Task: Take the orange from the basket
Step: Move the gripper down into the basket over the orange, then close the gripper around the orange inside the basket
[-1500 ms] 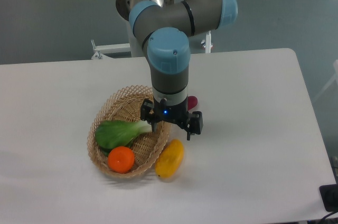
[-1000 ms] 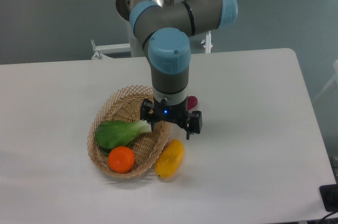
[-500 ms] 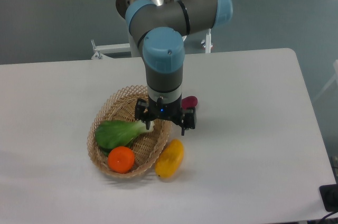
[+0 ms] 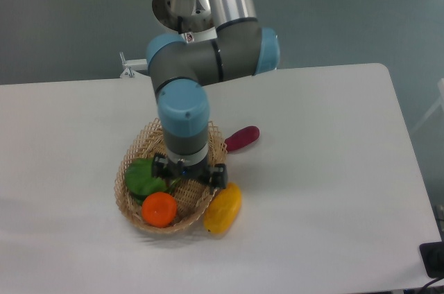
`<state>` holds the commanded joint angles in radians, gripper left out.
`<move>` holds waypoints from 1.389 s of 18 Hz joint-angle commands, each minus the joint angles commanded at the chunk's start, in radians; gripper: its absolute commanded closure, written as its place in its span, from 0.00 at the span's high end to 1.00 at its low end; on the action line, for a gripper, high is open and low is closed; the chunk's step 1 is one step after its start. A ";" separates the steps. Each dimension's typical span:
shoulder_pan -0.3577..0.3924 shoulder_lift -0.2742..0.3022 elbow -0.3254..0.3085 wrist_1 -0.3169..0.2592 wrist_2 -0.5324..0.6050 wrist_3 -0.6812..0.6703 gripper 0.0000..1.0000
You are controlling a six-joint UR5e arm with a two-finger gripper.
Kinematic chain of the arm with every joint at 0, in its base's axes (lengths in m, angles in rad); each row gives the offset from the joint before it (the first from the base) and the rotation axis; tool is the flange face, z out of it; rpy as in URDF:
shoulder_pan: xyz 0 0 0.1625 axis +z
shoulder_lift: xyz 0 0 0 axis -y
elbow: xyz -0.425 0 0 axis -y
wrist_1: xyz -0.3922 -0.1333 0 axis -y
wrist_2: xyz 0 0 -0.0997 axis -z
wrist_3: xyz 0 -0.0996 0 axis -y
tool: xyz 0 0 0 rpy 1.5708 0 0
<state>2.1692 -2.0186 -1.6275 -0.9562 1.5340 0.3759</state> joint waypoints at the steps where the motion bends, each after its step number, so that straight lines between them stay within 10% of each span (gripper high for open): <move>1: -0.009 -0.008 -0.003 0.019 0.000 -0.002 1.00; 25: -0.062 -0.080 -0.009 0.039 0.011 -0.003 1.00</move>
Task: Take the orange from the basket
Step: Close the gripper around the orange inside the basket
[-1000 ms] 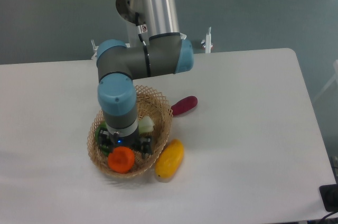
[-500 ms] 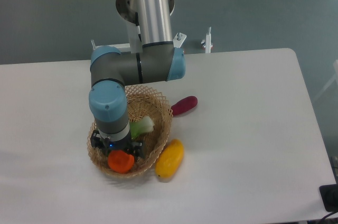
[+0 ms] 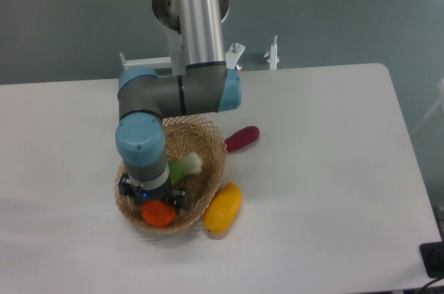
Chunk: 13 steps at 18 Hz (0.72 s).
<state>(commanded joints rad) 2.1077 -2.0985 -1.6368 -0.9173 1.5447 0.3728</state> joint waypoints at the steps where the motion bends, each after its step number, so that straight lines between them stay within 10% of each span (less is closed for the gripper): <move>1: -0.002 0.000 0.003 0.000 0.000 0.000 1.00; 13: 0.000 0.008 0.008 0.002 0.000 0.011 0.70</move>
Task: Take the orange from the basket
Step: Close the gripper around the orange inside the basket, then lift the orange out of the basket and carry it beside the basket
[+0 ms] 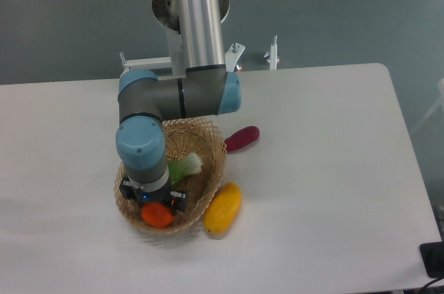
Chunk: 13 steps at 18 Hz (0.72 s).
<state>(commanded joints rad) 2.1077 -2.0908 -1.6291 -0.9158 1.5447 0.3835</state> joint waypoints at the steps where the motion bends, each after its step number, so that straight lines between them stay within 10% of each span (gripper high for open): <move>1: 0.000 0.005 0.002 -0.002 0.000 0.002 0.70; 13: 0.126 0.170 0.040 -0.107 -0.021 0.219 0.70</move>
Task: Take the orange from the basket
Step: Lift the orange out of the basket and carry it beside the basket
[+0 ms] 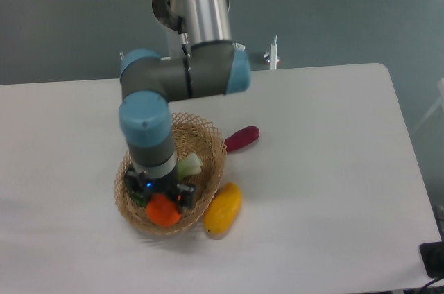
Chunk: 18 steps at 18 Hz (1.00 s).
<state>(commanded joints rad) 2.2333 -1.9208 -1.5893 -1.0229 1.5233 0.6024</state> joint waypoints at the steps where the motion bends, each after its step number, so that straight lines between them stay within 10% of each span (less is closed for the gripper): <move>1: 0.021 0.020 0.008 -0.018 -0.011 0.043 0.70; 9: 0.204 0.060 0.132 -0.269 -0.045 0.293 0.68; 18: 0.273 0.069 0.143 -0.296 -0.045 0.367 0.67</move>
<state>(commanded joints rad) 2.5065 -1.8515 -1.4465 -1.3192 1.4788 0.9695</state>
